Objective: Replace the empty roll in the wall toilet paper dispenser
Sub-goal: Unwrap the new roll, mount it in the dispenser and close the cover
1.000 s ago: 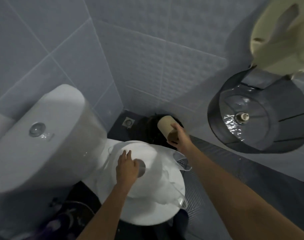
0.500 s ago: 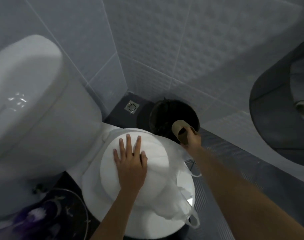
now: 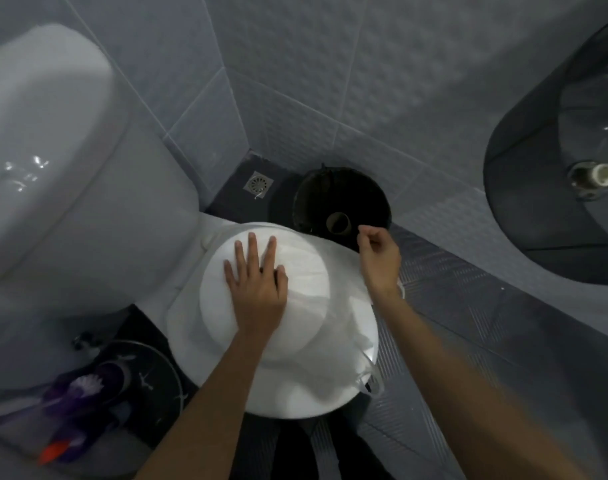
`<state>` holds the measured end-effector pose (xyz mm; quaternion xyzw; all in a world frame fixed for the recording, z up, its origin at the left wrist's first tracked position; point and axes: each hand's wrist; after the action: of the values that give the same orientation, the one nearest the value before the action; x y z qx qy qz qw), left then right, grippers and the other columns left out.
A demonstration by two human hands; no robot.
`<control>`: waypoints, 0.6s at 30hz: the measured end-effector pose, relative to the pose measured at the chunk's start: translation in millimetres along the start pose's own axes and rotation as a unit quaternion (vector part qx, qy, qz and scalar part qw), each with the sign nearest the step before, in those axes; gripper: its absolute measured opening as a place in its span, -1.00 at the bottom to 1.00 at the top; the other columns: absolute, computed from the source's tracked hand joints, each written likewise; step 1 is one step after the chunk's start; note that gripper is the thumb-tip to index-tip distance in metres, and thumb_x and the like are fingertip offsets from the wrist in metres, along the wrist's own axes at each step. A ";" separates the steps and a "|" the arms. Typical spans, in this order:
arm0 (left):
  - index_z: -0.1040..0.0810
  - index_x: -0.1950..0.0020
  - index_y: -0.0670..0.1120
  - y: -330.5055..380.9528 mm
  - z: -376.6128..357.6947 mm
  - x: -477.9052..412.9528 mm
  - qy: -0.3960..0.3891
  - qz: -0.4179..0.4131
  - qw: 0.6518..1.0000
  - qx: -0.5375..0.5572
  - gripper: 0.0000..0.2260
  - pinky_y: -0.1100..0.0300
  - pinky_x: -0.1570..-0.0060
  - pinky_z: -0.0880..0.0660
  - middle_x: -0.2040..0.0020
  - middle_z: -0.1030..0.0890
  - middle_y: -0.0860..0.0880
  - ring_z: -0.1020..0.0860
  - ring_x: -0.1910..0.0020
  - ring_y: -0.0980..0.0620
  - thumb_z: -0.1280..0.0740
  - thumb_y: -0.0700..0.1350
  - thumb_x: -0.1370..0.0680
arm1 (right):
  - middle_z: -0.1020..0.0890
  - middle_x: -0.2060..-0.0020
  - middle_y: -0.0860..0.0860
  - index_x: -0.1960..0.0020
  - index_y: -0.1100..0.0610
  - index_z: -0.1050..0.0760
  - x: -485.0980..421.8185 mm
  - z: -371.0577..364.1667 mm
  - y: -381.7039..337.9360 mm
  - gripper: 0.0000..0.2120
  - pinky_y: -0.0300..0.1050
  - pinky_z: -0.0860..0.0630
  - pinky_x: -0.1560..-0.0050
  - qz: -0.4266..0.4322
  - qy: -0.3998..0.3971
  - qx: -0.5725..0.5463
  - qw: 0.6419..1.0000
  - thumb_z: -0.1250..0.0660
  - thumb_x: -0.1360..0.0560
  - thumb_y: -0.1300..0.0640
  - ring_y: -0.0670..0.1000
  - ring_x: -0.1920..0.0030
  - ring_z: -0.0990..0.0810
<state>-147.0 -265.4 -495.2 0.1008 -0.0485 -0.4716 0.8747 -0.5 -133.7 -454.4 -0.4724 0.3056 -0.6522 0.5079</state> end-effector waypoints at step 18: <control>-0.26 -0.49 0.05 23.6 59.3 16.7 -0.155 -0.083 0.977 0.121 -0.48 -0.07 -0.48 0.04 -0.55 -0.17 -0.07 -0.12 -0.54 -0.07 -0.09 0.17 -0.54 | -0.58 0.17 0.05 0.04 0.16 -0.53 116.7 43.7 34.1 -0.81 -0.06 -0.43 0.05 -0.129 -0.029 0.073 0.989 -0.19 -0.58 0.09 0.06 0.12 -0.53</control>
<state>-129.2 -274.4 -432.3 0.1346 -0.2319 -0.5431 0.7957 48.4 -251.4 -432.7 -0.4878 0.1789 -0.7192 0.4613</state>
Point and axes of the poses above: each hand's wrist, its own x-axis away from the middle knuckle, its own z-axis out of the back of the hand, y = z × x
